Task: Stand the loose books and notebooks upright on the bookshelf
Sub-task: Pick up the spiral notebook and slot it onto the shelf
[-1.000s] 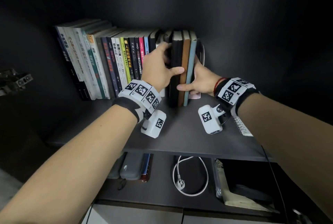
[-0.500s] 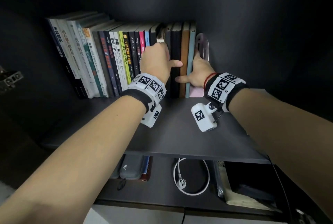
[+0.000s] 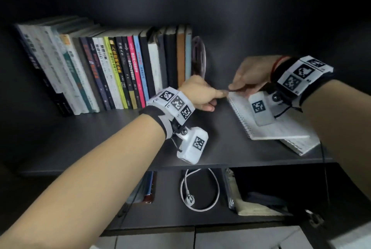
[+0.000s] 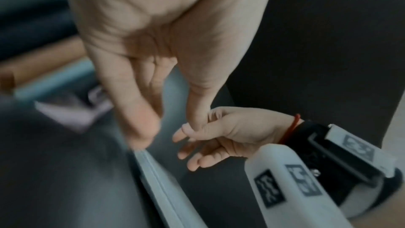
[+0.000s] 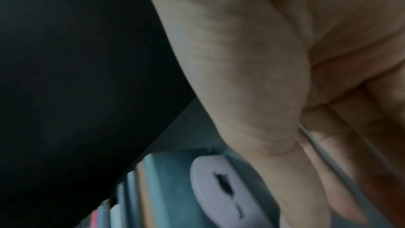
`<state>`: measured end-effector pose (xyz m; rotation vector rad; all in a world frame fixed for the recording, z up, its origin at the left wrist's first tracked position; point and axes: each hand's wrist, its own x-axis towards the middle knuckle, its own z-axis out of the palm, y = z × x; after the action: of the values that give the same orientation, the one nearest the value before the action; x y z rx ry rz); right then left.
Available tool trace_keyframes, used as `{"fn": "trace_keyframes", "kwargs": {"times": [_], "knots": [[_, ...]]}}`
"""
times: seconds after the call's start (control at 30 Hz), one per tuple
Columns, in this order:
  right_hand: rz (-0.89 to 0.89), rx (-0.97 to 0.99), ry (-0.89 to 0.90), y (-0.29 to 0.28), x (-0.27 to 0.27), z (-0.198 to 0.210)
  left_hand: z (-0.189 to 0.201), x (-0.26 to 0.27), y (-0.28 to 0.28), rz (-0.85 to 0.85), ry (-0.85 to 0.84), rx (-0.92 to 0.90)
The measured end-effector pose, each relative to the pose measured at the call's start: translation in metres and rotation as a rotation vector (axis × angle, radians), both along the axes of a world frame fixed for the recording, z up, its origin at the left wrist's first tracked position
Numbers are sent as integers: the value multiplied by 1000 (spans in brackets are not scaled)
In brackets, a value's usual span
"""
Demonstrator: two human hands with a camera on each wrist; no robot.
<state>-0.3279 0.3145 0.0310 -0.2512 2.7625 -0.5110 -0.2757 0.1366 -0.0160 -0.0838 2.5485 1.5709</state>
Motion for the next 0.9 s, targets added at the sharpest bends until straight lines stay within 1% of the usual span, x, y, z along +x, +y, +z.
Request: {"fn": "trace_keyframes", "kwargs": {"times": [0.07,0.13,0.17,0.27,0.33,0.4,0.53,0.63,0.7,0.8,0.87,0.9], "knots": [[-83,163,23,36,3,-3,-10,2,25,-87,-133,12],[-156,305,40,68,10,-10,-18,4,46,-142,-197,40],[-196,324,24,83,15,-14,-20,5,56,-160,-222,66],[-310,275,-103,117,26,-30,-17,7,75,-197,-272,148],[-326,203,-182,127,31,-41,-16,9,85,-212,-329,217],[-336,151,-193,129,35,-47,-17,12,94,-214,-373,264],[-348,108,-185,124,43,-47,-20,12,105,-185,-369,293],[-334,-46,-142,123,47,-45,-19,12,100,-107,-427,328],[-345,-211,-88,121,47,-44,-19,12,94,-53,-422,321],[-276,-556,-29,116,57,-38,-16,13,79,58,-304,330],[-190,-680,77,114,67,-32,-10,14,62,139,-181,383],[-149,-730,140,114,68,-31,-6,15,54,129,-121,421]]}}
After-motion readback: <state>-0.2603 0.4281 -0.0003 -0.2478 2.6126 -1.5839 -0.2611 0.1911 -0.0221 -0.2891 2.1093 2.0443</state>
